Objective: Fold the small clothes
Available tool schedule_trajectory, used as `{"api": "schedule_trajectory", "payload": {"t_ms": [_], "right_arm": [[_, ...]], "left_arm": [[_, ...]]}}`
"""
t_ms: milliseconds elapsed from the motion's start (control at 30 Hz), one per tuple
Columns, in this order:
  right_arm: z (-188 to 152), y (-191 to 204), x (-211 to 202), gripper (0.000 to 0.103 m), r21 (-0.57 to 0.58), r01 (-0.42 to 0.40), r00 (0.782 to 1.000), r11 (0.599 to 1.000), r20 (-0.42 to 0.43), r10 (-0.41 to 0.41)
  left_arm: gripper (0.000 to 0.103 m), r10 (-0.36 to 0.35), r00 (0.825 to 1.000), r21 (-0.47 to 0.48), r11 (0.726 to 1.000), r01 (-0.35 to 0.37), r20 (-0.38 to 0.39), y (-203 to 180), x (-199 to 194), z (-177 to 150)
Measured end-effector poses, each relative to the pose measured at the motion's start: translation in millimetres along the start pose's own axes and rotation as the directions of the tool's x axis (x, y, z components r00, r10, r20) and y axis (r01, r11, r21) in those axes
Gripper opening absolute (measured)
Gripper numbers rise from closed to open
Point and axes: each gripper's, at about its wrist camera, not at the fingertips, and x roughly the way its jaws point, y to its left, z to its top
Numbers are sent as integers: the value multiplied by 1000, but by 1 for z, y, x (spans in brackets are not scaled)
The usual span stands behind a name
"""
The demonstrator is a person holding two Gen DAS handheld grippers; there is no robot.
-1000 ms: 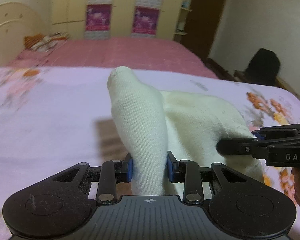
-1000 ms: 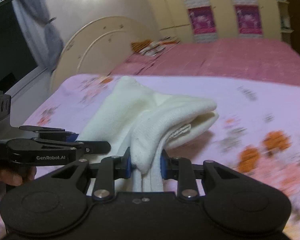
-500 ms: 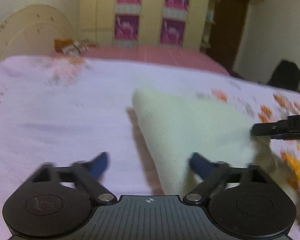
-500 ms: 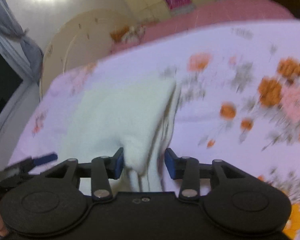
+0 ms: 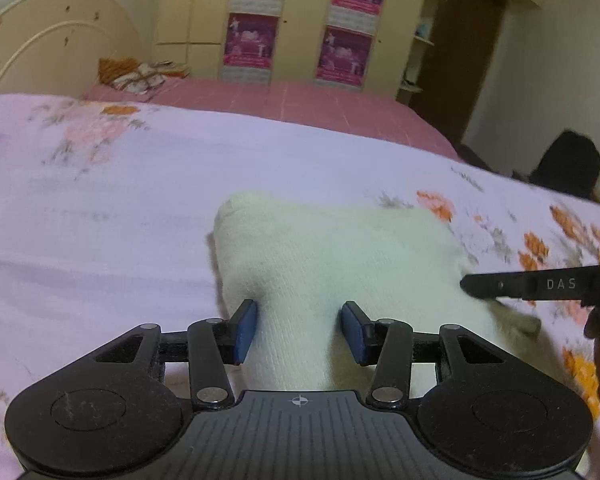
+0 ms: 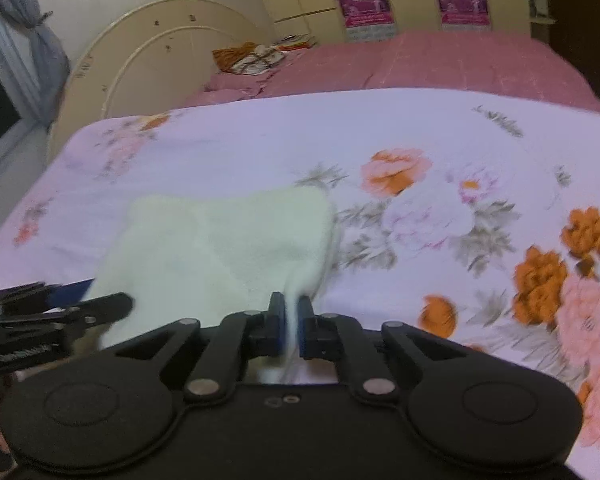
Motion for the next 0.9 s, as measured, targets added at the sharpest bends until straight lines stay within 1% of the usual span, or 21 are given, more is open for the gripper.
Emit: {"api": "schedule_trajectory", "payload": {"t_ms": [100,133,167,200,233,333,400,467,600,667,700,733,767,833,900], "right_arm": [[0,-5,-6,9,39,-30,999,999,-10,30],[-2,-6,-16,17,46,-38,999,998,4,38],[-6,-7,-29,23,50,-41,999,998,28,40],[-9,-6,-43,24,47,-53,998,997,43,51],[-16,-8,-58,23,52,-92,995,994,47,90],[-46,-6,-93,22,46,-172,985,984,21,171],[-70,0,-108,21,58,-213,977,975,-4,213],[-83,9,-113,22,66,-229,973,971,-17,230],[-97,22,-105,24,81,-180,981,980,-60,185],[-99,27,-98,24,76,-153,985,985,-72,158],[-99,31,-96,23,71,-152,985,986,-76,157],[-102,34,-94,14,62,-152,984,986,-80,157],[-103,39,-93,7,37,-152,984,988,-86,154],[-103,48,-94,5,-33,-127,989,991,-82,124],[-101,50,-106,5,-58,-92,995,994,-31,90]], "left_arm": [[47,-9,1000,-11,1000,10,28,2,-20,-5],[47,-14,999,-17,1000,15,45,3,-36,-15],[47,-18,997,-35,999,21,71,6,-51,-21],[47,-20,996,-54,998,24,82,11,-64,-30],[47,-15,996,-75,997,22,91,15,-77,-41],[47,-19,997,-145,989,29,75,26,-99,-72],[47,-19,999,-150,988,25,44,24,-104,-90],[47,-15,1000,-148,989,18,19,20,-104,-102],[47,18,1000,-151,988,-18,-2,12,-103,-114],[47,31,999,-144,989,-32,-9,8,-100,-114],[47,35,999,-140,990,-36,-10,10,-102,-116],[47,38,999,-138,990,-40,-13,10,-102,-116],[47,41,999,-142,989,-43,-14,9,-103,-115],[47,37,999,-152,988,-36,0,11,-111,-113],[47,26,1000,-176,984,-28,-12,12,-112,-111]]}}
